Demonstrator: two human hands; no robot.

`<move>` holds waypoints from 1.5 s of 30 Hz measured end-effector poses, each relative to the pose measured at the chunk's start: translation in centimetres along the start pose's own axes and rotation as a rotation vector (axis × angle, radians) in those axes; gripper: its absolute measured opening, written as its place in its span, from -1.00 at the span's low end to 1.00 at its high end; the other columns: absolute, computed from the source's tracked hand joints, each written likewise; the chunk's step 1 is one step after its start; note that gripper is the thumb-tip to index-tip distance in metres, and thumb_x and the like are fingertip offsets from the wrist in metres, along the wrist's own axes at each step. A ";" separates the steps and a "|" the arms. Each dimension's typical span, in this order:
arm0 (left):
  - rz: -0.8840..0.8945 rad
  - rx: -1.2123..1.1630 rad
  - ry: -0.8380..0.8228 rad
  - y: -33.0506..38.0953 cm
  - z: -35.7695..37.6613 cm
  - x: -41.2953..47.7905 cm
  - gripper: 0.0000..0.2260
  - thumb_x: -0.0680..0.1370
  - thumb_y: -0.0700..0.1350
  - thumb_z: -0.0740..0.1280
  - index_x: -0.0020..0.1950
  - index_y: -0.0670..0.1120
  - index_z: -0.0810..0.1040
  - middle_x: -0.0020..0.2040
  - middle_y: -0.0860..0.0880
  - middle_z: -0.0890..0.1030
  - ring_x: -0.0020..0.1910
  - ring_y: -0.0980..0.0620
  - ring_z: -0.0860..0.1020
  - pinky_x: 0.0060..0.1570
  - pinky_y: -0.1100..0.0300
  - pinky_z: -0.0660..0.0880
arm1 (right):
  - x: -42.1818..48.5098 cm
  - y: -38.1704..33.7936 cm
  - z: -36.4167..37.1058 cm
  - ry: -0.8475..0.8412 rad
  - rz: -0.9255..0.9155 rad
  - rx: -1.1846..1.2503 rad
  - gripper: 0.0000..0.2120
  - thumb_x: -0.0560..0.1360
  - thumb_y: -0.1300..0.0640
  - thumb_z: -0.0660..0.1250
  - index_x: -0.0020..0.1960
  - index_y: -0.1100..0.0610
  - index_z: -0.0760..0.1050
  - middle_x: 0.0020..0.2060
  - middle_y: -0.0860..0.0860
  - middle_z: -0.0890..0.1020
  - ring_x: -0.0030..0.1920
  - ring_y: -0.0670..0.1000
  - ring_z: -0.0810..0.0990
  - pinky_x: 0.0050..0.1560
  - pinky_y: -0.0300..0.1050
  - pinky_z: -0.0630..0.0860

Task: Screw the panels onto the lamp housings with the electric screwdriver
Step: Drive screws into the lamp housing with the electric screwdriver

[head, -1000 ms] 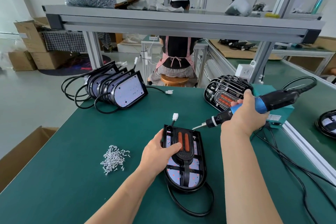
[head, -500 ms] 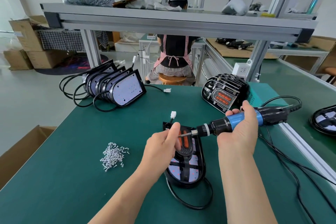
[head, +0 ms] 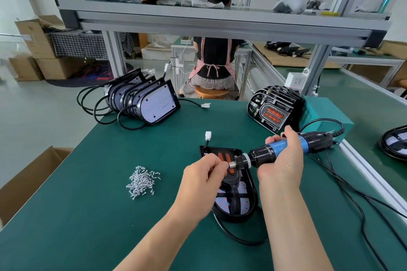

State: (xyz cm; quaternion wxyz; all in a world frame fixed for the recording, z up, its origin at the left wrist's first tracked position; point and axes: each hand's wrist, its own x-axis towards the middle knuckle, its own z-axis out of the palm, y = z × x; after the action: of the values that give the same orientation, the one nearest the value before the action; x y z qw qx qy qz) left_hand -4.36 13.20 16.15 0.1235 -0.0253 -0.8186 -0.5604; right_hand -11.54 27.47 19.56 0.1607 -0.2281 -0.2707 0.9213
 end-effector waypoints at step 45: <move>-0.417 -0.517 0.016 -0.6 -4.6 0.1 -0.87 0.54 -0.25 0.42 -0.22 -0.13 0.63 -0.37 0.00 0.57 -0.38 0.12 0.40 -0.32 0.31 0.38 | 0.4 0.6 -3.9 -0.001 0.131 0.185 -0.78 0.46 0.13 0.52 -0.14 0.08 0.46 -0.35 -0.06 0.55 -0.43 -0.06 0.53 -0.29 -0.24 0.55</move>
State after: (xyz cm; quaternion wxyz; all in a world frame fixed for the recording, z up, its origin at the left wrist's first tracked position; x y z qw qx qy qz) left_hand -3.78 8.75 17.17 0.0021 0.1164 -0.6360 -0.7629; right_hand -10.02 28.82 16.21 0.1202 -0.2292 -0.1692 0.9510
